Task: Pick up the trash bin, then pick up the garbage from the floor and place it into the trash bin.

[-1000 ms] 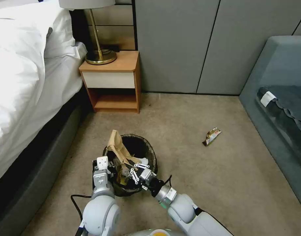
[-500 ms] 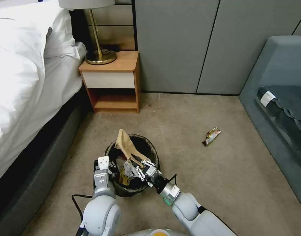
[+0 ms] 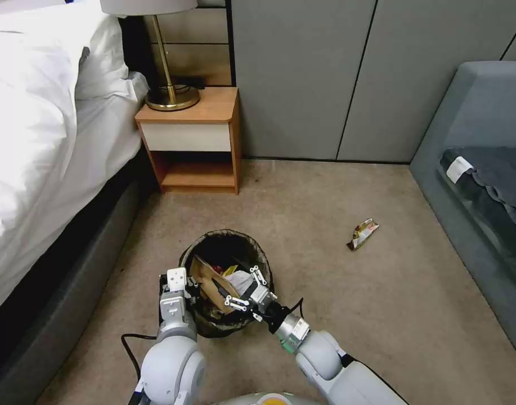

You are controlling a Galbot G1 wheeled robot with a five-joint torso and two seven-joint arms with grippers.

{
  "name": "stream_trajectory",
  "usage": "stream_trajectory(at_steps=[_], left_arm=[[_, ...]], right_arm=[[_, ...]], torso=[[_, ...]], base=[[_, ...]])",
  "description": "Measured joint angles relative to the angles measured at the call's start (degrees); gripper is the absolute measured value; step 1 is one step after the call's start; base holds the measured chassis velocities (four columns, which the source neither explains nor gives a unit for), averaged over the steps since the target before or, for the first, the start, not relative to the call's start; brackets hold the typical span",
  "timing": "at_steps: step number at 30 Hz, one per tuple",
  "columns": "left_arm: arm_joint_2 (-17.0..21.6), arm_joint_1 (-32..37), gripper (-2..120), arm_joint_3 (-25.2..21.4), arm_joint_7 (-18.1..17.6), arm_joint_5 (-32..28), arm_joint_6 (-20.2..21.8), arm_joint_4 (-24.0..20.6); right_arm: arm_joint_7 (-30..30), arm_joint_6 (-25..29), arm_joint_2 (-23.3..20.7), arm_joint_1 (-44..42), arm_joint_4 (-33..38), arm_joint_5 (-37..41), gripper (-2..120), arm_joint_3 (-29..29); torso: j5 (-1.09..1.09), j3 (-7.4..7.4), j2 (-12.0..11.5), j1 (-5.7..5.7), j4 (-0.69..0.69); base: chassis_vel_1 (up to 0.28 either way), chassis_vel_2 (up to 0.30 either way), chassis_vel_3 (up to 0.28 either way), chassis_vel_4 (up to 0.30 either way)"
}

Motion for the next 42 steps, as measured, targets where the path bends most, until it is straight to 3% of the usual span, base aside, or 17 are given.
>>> stream_trajectory(at_steps=[4, 9, 13, 16, 20, 23, 28, 42], left_arm=[[0.0, 0.1, 0, -0.2, 0.0, 0.0, 0.0, -0.3], [0.0, 0.1, 0, -0.3, 0.0, 0.0, 0.0, -0.3], [0.1, 0.1, 0, -0.7, 0.0, 0.0, 0.0, -0.1], [0.3, -0.1, 0, -0.9, 0.0, 0.0, -0.2, 0.7], [0.3, -0.3, 0, -0.9, 0.0, 0.0, -0.2, 0.9], [0.1, -0.3, 0, -1.2, 0.1, 0.0, -0.4, 1.1], [0.0, -0.4, 0, -1.6, 0.0, -0.2, -0.6, 1.0], [0.4, 0.3, 0, -1.8, 1.8, 1.4, -3.9, 0.8]], right_arm=[[0.0, 0.0, -0.1, -0.5, 0.9, -0.1, 99, 0.0], [0.8, 0.2, -0.2, -1.3, 3.0, -1.2, 100, 0.3], [4.5, 0.2, 0.0, -3.9, 11.3, -3.5, 100, 3.3], [13.2, -3.4, 0.3, -9.1, 24.5, -4.7, 100, 9.1], [16.7, -5.4, 0.7, -12.8, 30.4, -5.7, 100, 12.9], [21.0, -6.4, 2.0, -20.2, 36.6, -8.6, 100, 19.3], [24.0, -5.6, 3.4, -29.6, 38.9, -9.9, 100, 23.9], [25.7, -2.3, 4.4, -32.9, 34.4, -10.9, 100, 27.1]], torso=[[0.0, 0.0, 0.0, 0.0, 0.0], [0.01, 0.0, 0.0, 0.0, 0.01], [0.01, 0.0, 0.0, 0.0, 0.01], [0.0, 0.0, 0.0, 0.0, 0.01], [0.01, 0.0, 0.0, 0.0, 0.0], [0.01, 0.0, 0.0, 0.0, 0.0], [0.0, 0.0, 0.0, 0.0, -0.02], [0.01, 0.0, 0.0, 0.0, 0.0]], base=[[0.0, 0.0, 0.0, 0.0], [0.0, 0.0, 0.0, 0.0], [0.0, 0.0, 0.0, 0.0], [0.0, 0.0, 0.0, 0.0], [0.0, 0.0, 0.0, 0.0], [0.0, 0.0, 0.0, 0.0], [0.0, 0.0, 0.0, 0.0], [0.0, 0.0, 0.0, 0.0]])
